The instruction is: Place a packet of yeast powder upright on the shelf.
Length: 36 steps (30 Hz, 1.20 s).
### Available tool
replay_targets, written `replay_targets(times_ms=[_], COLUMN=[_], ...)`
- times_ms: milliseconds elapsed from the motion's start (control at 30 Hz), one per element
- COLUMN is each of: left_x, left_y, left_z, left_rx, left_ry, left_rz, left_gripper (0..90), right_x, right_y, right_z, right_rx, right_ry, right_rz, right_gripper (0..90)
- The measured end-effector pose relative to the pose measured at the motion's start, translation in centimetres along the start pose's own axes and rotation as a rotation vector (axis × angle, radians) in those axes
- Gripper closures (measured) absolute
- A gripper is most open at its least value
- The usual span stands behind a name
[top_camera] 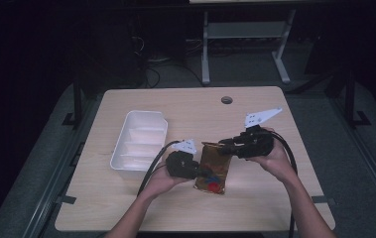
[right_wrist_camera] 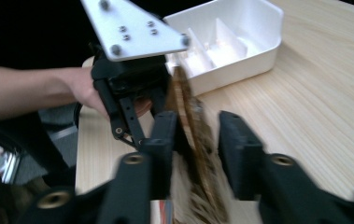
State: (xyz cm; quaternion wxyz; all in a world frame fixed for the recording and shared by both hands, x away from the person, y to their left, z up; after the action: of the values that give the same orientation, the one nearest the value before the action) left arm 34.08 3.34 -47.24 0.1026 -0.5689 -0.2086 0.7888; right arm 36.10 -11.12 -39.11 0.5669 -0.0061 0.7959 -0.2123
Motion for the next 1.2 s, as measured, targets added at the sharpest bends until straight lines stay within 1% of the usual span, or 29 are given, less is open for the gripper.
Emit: replay_targets(times_ms=[33, 100, 200, 233, 267, 333, 367, 400, 433, 467, 500, 567, 600, 667, 700, 800, 967, 1033, 1133, 1167, 1200], left_x=[0.1, 0.2, 0.2, 0.2, 0.2, 0.1, 0.1, 0.2, 0.2, 0.2, 0.2, 0.2, 0.2, 0.1, 0.0, -0.2, 0.1, 0.5, 1.0, 1.2, 1.4], left_y=[0.0, -0.1, -0.1, -0.1, -0.1, -0.1, -0.1, -0.2, -0.2, -0.2, -0.3, -0.5, -0.5, -0.8, -1.0, -1.5, -2.1, -2.1, -2.1, -2.1, -2.1], left_z=[0.0, 0.0, -0.1, -0.1, -0.1, 0.0, 0.0, 0.1, 0.1, 0.1, 0.1, 0.1, 0.1, 0.2, 0.3, 0.5, 1.1, 1.5, 1.9, 2.1, 2.2], left_rx=[-0.001, -0.005, -0.008, -0.008, -0.012, -0.013, -0.016, -0.024, -0.024, -0.029, -0.035, -0.051, -0.063, -0.096, -0.106, -0.159, -0.217, -0.217, -0.223, -0.227, -0.230], left_ry=[-0.002, -0.008, -0.008, -0.008, -0.003, -0.001, 0.000, 0.006, 0.006, 0.009, 0.010, 0.010, 0.010, 0.018, 0.023, 0.047, 0.090, 0.092, 0.107, 0.114, 0.115], left_rz=[0.005, 0.013, 0.015, 0.015, 0.015, 0.016, 0.017, 0.010, 0.010, 0.008, 0.008, 0.020, 0.028, 0.039, 0.046, 0.051, 0.041, 0.045, 0.030, 0.023, 0.021], left_gripper=[76.9, 77.0, 77.0, 77.0, 77.0, 76.9, 76.8, 76.2, 75.6, 75.6, 74.1, 69.2, 66.3, 59.9, 57.3, 48.6, 39.4, 37.3, 35.8, 34.6, 34.6], right_x=[0.4, 0.8, 1.7, 1.7, 2.2, 2.4, 2.6, 2.8, 2.8, 2.8, 2.8, 2.7, 2.6, 2.5, 2.4, 2.3, 1.6, 1.3, 0.9, 0.6, 0.6], right_y=[-0.3, -0.3, -0.2, -0.2, 0.1, 0.3, 0.5, 1.0, 1.1, 1.1, 1.1, 1.1, 1.1, 1.0, 0.9, 0.5, -0.4, -0.9, -1.3, -1.4, -1.4], right_z=[0.4, 0.5, 0.7, 0.7, 0.6, 0.6, 0.6, 0.4, 0.3, 0.3, 0.3, 0.2, 0.1, 0.0, -0.2, -0.4, -0.3, -0.1, 0.3, 0.6, 0.6], right_rx=[0.000, 0.004, -0.001, -0.001, -0.007, -0.008, -0.009, -0.022, -0.023, -0.023, -0.024, -0.022, -0.027, -0.017, -0.009, 0.004, 0.035, 0.053, 0.072, 0.080, 0.080], right_ry=[0.026, 0.036, 0.049, 0.049, 0.054, 0.057, 0.053, 0.063, 0.066, 0.066, 0.069, 0.067, 0.067, 0.059, 0.050, 0.036, 0.019, 0.020, 0.026, 0.034, 0.034], right_rz=[0.021, 0.021, 0.015, 0.015, 0.008, -0.001, -0.008, -0.007, -0.005, -0.005, -0.003, -0.001, 0.001, -0.005, -0.013, -0.024, -0.022, -0.020, -0.014, -0.013, -0.013], right_gripper=[52.5, 49.4, 48.6, 48.6, 48.8, 49.4, 51.6, 58.7, 61.6, 61.6, 65.4, 73.5, 75.9, 78.8, 80.2, 81.2, 81.7, 81.8, 81.9, 81.8, 81.8])
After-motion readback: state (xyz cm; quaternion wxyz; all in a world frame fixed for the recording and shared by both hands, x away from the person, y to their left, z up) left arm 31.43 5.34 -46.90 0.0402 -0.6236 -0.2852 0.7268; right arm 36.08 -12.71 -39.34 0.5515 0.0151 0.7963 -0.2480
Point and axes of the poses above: each handheld gripper's, and its own axes: y roughly forward along the jaws, x roughly out of its underside, z roughly to its right, the point moved 7 cm from there along y, roughly forward along the jaws, and after that the axes turned 9 degrees about z, right-handed, at the moved point
